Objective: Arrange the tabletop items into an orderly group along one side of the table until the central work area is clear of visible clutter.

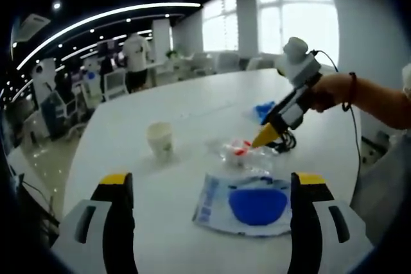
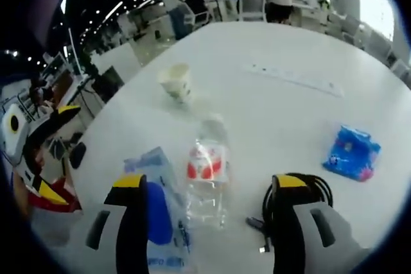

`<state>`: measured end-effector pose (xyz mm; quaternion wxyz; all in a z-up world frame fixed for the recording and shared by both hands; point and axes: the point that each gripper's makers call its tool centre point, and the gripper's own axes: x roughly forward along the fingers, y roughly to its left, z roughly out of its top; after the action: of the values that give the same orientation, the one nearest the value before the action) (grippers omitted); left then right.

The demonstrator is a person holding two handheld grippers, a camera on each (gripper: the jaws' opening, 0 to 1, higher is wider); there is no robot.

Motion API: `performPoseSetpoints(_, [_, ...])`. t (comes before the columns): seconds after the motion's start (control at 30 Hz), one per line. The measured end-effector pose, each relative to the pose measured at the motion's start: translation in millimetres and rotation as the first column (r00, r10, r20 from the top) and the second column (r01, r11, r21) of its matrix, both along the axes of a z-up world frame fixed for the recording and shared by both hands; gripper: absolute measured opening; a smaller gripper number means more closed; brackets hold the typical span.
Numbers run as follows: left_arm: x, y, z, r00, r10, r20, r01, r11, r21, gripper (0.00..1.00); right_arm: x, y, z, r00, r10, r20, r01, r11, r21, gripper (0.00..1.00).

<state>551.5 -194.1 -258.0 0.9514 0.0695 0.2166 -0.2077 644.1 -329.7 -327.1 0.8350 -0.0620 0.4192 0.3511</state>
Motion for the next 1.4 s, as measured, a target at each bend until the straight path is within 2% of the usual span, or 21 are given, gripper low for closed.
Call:
performPoseSetpoints(0.3, [1.3, 0, 1.9, 1.000, 0.002, 0.010, -0.002, 1.000, 0.008, 1.00, -3, 14, -10.0, 0.999, 0.032, -0.018, -0.032, 0.999, -0.025, 0.71])
performPoseSetpoints(0.4, [1.0, 0, 1.0, 1.000, 0.000, 0.005, 0.000, 1.000, 0.011, 1.00, 0, 17, -12.1, 1.000, 0.015, -0.017, -0.015, 0.999, -0.031, 0.67])
performPoseSetpoints(0.5, [0.9, -2, 0.8, 1.000, -0.004, 0.002, 0.004, 1.000, 0.011, 1.00, 2, 17, -18.1, 0.999, -0.008, -0.041, 0.006, 0.999, -0.047, 0.62])
performPoseSetpoints(0.87, [-0.4, -5, 0.6, 1.000, -0.020, -0.002, 0.020, 1.000, 0.020, 0.99, 9, 29, -29.8, 0.998, -0.029, -0.055, 0.025, 0.997, -0.067, 0.52])
performPoseSetpoints(0.93, [-0.6, -5, 0.9, 1.000, -0.021, 0.000, 0.021, 1.000, 0.021, 0.99, 11, 32, -34.6, 0.997, -0.037, -0.072, 0.032, 0.997, -0.074, 0.53])
performPoseSetpoints(1.17, [-1.3, -4, 0.6, 1.000, -0.020, -0.003, 0.020, 1.000, 0.017, 0.99, 18, 34, -45.6, 0.997, -0.045, -0.061, 0.035, 0.988, -0.153, 0.50])
performPoseSetpoints(1.4, [-2.0, -1, -0.5, 1.000, -0.013, -0.009, 0.013, 1.000, 0.021, 0.99, 29, 37, -51.6, 0.997, -0.065, -0.052, 0.054, 0.980, -0.192, 0.48])
